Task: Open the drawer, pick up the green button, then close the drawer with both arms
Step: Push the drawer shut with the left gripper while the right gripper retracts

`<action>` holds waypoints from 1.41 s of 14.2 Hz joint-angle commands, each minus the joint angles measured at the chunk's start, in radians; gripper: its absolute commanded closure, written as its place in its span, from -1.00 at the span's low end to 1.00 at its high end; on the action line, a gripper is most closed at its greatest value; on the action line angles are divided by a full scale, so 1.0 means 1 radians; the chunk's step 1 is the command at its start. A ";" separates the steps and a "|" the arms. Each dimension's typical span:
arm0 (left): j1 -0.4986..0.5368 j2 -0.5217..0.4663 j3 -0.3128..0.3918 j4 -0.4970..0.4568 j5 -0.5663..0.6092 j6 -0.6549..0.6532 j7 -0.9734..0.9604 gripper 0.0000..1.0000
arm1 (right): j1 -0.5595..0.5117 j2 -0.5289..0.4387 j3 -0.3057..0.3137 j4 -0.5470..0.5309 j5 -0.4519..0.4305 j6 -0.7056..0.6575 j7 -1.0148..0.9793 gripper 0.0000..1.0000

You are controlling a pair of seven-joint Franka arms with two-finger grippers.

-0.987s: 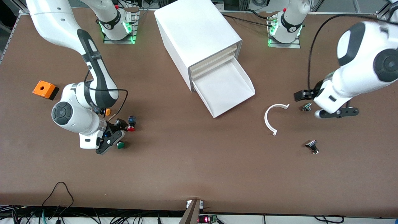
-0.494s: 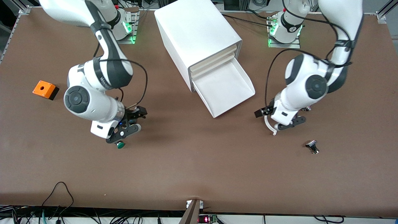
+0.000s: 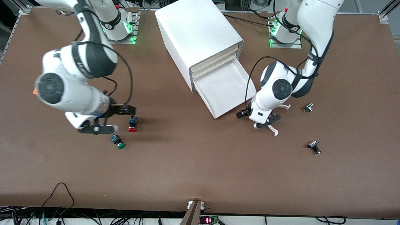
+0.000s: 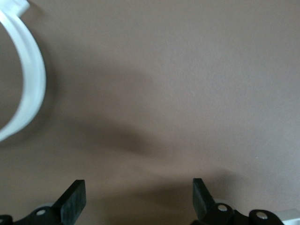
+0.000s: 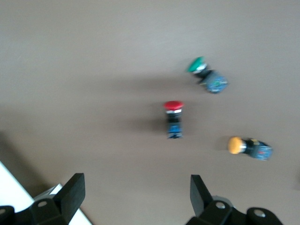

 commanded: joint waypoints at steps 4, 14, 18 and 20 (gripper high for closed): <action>-0.058 -0.015 -0.018 -0.062 -0.012 -0.005 -0.061 -1.00 | -0.178 -0.151 0.021 -0.046 -0.063 -0.071 -0.119 -0.99; -0.050 -0.077 -0.202 -0.184 -0.167 -0.149 -0.087 -1.00 | -0.295 -0.270 0.015 -0.092 -0.156 -0.111 -0.336 -0.99; -0.052 -0.074 -0.248 -0.221 -0.213 -0.152 -0.081 -1.00 | -0.295 -0.298 0.018 -0.105 -0.149 -0.148 -0.281 -0.99; -0.050 -0.069 -0.251 -0.220 -0.213 -0.151 -0.078 -1.00 | -0.295 -0.307 0.021 -0.109 -0.146 -0.142 -0.262 -0.99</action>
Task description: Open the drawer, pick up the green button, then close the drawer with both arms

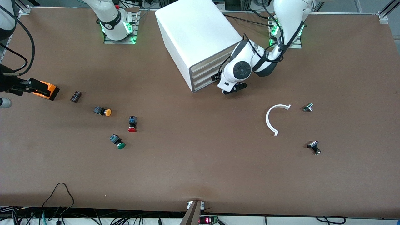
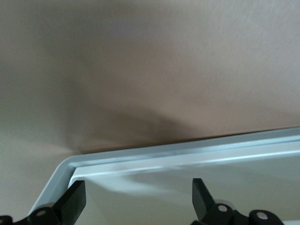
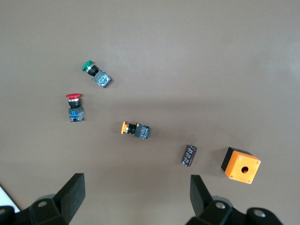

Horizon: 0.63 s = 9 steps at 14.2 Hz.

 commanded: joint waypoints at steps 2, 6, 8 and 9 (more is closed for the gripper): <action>0.014 -0.037 -0.006 -0.027 -0.024 -0.014 0.012 -1.00 | -0.004 -0.048 0.014 -0.048 -0.007 -0.002 0.034 -0.99; 0.117 -0.106 0.063 0.006 -0.014 0.009 0.097 -1.00 | -0.004 -0.073 0.010 -0.084 -0.009 -0.005 0.009 -0.99; 0.164 -0.157 0.111 0.023 -0.013 0.006 0.244 -1.00 | -0.005 -0.073 0.006 -0.084 -0.004 0.013 0.011 -0.99; 0.180 -0.190 0.141 0.023 -0.013 0.002 0.330 -1.00 | -0.004 -0.076 0.006 -0.084 -0.009 0.013 0.011 -0.99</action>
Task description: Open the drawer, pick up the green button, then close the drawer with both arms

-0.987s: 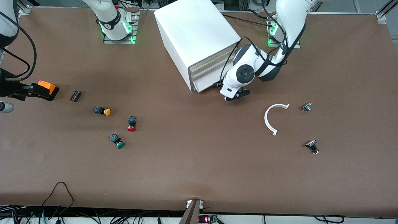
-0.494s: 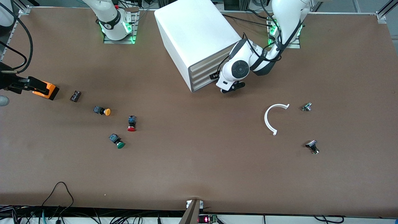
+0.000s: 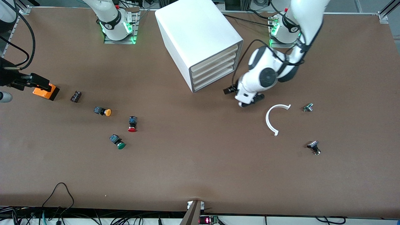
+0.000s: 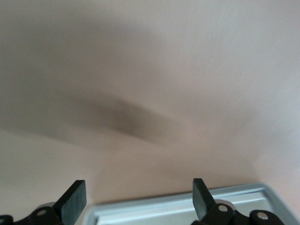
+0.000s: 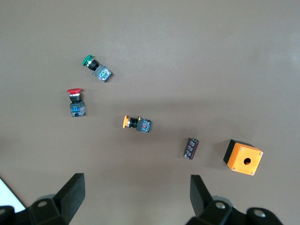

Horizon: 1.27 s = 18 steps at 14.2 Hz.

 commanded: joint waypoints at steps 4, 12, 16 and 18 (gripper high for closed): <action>0.104 -0.213 0.127 -0.007 0.009 -0.129 0.421 -1.00 | -0.004 -0.032 0.004 -0.030 -0.013 0.012 -0.005 -0.99; 0.129 -0.333 0.288 0.285 0.283 -0.575 0.696 -1.00 | -0.004 -0.075 0.004 -0.088 -0.004 0.055 0.030 -0.99; 0.123 -0.405 0.348 0.291 0.285 -0.620 0.713 -1.00 | -0.005 -0.184 0.003 -0.235 -0.006 0.133 0.020 -0.99; 0.132 -0.419 0.343 0.294 0.285 -0.621 0.709 -1.00 | -0.004 -0.182 0.001 -0.226 -0.006 0.120 0.011 -0.99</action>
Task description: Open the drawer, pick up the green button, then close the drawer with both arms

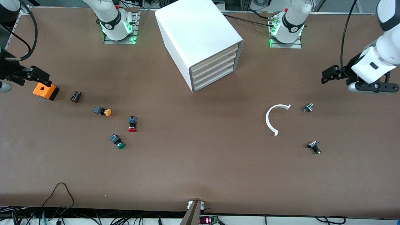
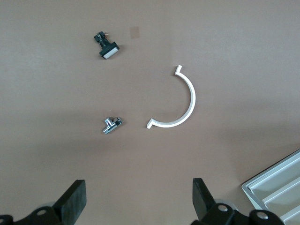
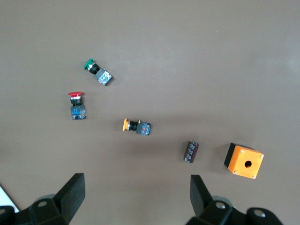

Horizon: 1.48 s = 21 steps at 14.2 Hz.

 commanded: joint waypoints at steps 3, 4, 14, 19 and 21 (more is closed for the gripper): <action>-0.002 -0.023 -0.015 0.011 0.059 -0.017 0.001 -1.00 | -0.004 -0.042 0.000 -0.049 0.002 0.017 0.013 -0.99; -0.002 -0.023 -0.018 0.011 0.082 -0.019 -0.001 -1.00 | -0.004 -0.042 0.003 -0.049 0.002 0.015 0.013 -0.99; -0.005 0.032 -0.015 0.091 0.121 -0.019 -0.093 -1.00 | -0.002 -0.042 0.007 -0.046 0.005 -0.011 0.024 -0.99; -0.005 0.069 -0.015 0.143 0.121 -0.020 -0.094 -1.00 | -0.002 -0.039 0.007 -0.048 0.005 -0.022 0.019 -0.99; -0.005 0.071 -0.015 0.144 0.121 -0.020 -0.097 -1.00 | -0.004 -0.042 -0.002 -0.045 0.007 -0.036 0.014 -0.99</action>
